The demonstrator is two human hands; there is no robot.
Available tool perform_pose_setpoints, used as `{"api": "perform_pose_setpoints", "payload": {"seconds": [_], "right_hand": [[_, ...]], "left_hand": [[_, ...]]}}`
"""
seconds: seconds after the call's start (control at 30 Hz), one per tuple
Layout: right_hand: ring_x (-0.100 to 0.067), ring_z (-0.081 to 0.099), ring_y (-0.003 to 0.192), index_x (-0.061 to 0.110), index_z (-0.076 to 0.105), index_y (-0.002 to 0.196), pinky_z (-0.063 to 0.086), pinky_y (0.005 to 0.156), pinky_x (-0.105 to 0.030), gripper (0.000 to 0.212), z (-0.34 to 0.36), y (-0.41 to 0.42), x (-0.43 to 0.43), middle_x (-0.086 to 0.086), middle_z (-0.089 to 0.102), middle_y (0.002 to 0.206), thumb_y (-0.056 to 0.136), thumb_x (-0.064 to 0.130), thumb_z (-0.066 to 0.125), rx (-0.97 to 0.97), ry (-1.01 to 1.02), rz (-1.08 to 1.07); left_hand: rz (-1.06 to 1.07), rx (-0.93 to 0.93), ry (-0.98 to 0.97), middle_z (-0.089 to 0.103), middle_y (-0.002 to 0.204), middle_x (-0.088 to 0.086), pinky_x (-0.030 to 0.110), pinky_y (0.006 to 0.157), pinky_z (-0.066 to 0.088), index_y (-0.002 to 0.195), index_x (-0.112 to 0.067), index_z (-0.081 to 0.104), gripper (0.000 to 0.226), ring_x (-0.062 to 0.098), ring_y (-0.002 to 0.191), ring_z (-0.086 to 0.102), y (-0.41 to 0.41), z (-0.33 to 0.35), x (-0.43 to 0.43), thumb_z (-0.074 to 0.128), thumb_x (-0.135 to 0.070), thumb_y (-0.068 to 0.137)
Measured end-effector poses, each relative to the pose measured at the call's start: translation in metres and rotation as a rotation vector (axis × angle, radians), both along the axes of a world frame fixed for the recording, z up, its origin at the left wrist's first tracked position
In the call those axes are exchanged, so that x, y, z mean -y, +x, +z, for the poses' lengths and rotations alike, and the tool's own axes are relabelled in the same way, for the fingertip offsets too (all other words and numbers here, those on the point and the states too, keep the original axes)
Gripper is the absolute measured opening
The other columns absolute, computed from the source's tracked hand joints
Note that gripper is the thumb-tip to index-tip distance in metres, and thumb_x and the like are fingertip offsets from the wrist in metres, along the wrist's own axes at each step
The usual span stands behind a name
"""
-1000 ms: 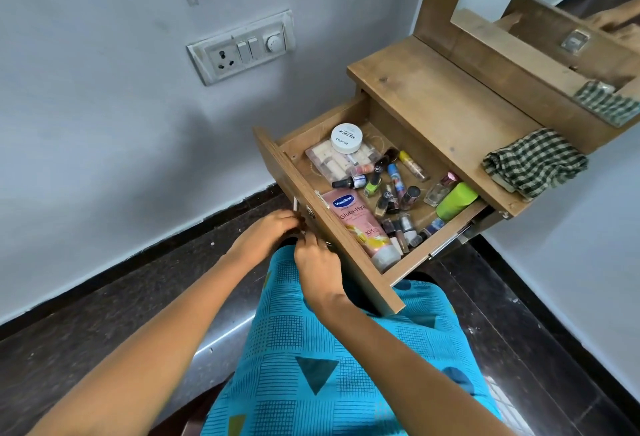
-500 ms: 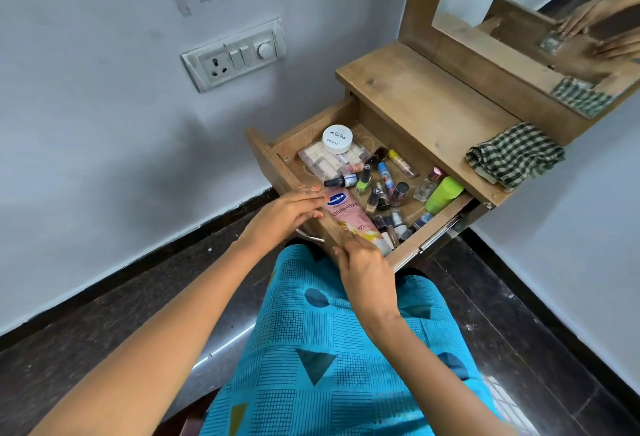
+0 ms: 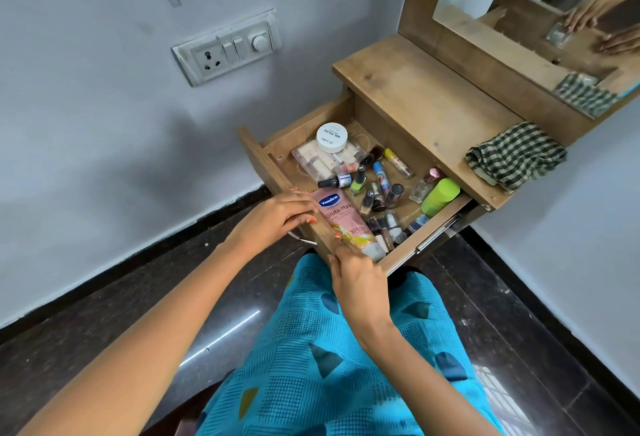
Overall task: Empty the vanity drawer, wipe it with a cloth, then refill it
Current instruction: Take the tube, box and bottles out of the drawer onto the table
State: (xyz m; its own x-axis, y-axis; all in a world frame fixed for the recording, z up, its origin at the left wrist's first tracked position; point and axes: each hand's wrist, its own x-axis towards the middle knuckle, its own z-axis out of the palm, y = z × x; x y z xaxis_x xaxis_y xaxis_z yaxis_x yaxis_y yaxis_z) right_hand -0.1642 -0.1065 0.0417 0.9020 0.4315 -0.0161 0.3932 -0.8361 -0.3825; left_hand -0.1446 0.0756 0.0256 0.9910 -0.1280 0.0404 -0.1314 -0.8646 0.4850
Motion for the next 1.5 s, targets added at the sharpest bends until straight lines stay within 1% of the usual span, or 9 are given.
{"api": "perform_pose_setpoints", "payload": {"seconds": [0.13, 0.4, 0.5, 0.6, 0.73, 0.9, 1.03, 1.23, 1.5], "right_hand": [[-0.012, 0.062, 0.042, 0.013, 0.071, 0.088, 0.041, 0.03, -0.019, 0.035, -0.002, -0.002, -0.002, 0.005, 0.071, 0.072, 0.057, 0.014, 0.086, 0.034, -0.019, 0.043], [-0.007, 0.07, 0.062, 0.013, 0.071, 0.099, 0.05, 0.039, -0.017, 0.047, -0.014, -0.008, -0.001, 0.004, 0.073, 0.09, 0.054, 0.011, 0.086, -0.012, -0.013, 0.078], [-0.009, 0.07, 0.063, 0.015, 0.07, 0.1, 0.05, 0.041, -0.018, 0.033, -0.005, -0.006, 0.001, 0.004, 0.073, 0.089, 0.067, 0.018, 0.079, -0.093, 0.011, 0.073], [-0.019, 0.068, 0.077, 0.015, 0.064, 0.107, 0.053, 0.063, -0.029, 0.024, 0.012, 0.009, 0.005, 0.0, 0.07, 0.097, 0.094, 0.03, 0.05, -0.344, 0.163, 0.038], [-0.021, 0.063, 0.081, 0.014, 0.063, 0.109, 0.05, 0.072, -0.033, 0.026, 0.014, 0.039, 0.014, -0.003, 0.067, 0.098, 0.096, 0.028, 0.045, -0.321, 0.18, -0.078], [-0.025, 0.045, 0.121, 0.011, 0.047, 0.128, 0.045, 0.093, -0.034, 0.033, -0.002, 0.06, 0.018, -0.009, 0.046, 0.133, 0.096, 0.021, 0.047, -0.401, -0.291, 0.018], [-0.026, 0.043, 0.125, 0.007, 0.031, 0.136, 0.046, 0.092, -0.033, 0.044, -0.005, 0.063, 0.01, -0.011, 0.039, 0.139, 0.096, 0.014, 0.047, -0.369, -0.463, 0.108], [-0.03, 0.045, 0.124, 0.003, 0.01, 0.143, 0.048, 0.088, -0.034, 0.066, -0.004, 0.073, 0.004, -0.019, 0.03, 0.144, 0.092, 0.015, 0.05, -0.513, -0.51, 0.107], [-0.029, 0.043, 0.124, 0.002, 0.026, 0.137, 0.039, 0.101, -0.033, 0.079, -0.001, 0.083, 0.013, -0.016, 0.04, 0.136, 0.078, 0.031, 0.069, -0.693, -0.307, 0.04]], "left_hand": [[0.021, -0.019, 0.017, 0.067, 0.113, 0.007, 0.041, 0.099, 0.047, 0.104, -0.012, 0.069, 0.031, 0.019, 0.109, 0.062, -0.005, -0.001, -0.004, 0.055, -0.031, 0.084], [0.008, 0.072, 0.117, 0.072, 0.1, 0.004, 0.038, 0.091, 0.05, 0.097, -0.011, 0.072, 0.037, 0.017, 0.098, 0.066, -0.008, 0.001, 0.0, 0.043, -0.032, 0.086], [0.011, 0.109, 0.135, 0.073, 0.095, 0.003, 0.035, 0.086, 0.052, 0.094, -0.011, 0.072, 0.036, 0.017, 0.093, 0.068, -0.006, 0.003, 0.0, 0.043, -0.031, 0.086], [0.004, 0.108, 0.154, 0.073, 0.086, 0.004, 0.034, 0.073, 0.058, 0.091, -0.011, 0.072, 0.036, 0.02, 0.08, 0.069, 0.005, 0.008, 0.002, 0.043, -0.031, 0.088], [0.103, -0.089, 0.19, 0.07, 0.102, 0.004, 0.031, 0.068, 0.057, 0.11, -0.016, 0.064, 0.024, 0.02, 0.083, 0.068, 0.036, 0.013, 0.011, 0.049, -0.021, 0.093], [0.257, -0.461, 0.511, 0.063, 0.111, 0.008, 0.03, 0.075, 0.047, 0.11, -0.009, 0.059, 0.036, 0.026, 0.099, 0.062, 0.08, 0.007, 0.023, 0.046, -0.038, 0.093], [0.278, -0.653, 0.576, 0.058, 0.117, 0.01, 0.028, 0.072, 0.037, 0.112, -0.005, 0.054, 0.053, 0.028, 0.11, 0.056, 0.099, 0.002, 0.031, 0.043, -0.052, 0.091], [0.327, -0.724, 0.527, 0.058, 0.118, 0.009, 0.027, 0.075, 0.038, 0.114, -0.007, 0.052, 0.05, 0.025, 0.112, 0.055, 0.105, -0.006, 0.032, 0.052, -0.049, 0.087], [0.363, -0.776, 0.323, 0.06, 0.112, 0.01, 0.029, 0.076, 0.042, 0.11, -0.007, 0.054, 0.051, 0.026, 0.104, 0.057, 0.107, -0.012, 0.022, 0.055, -0.05, 0.084]]}}
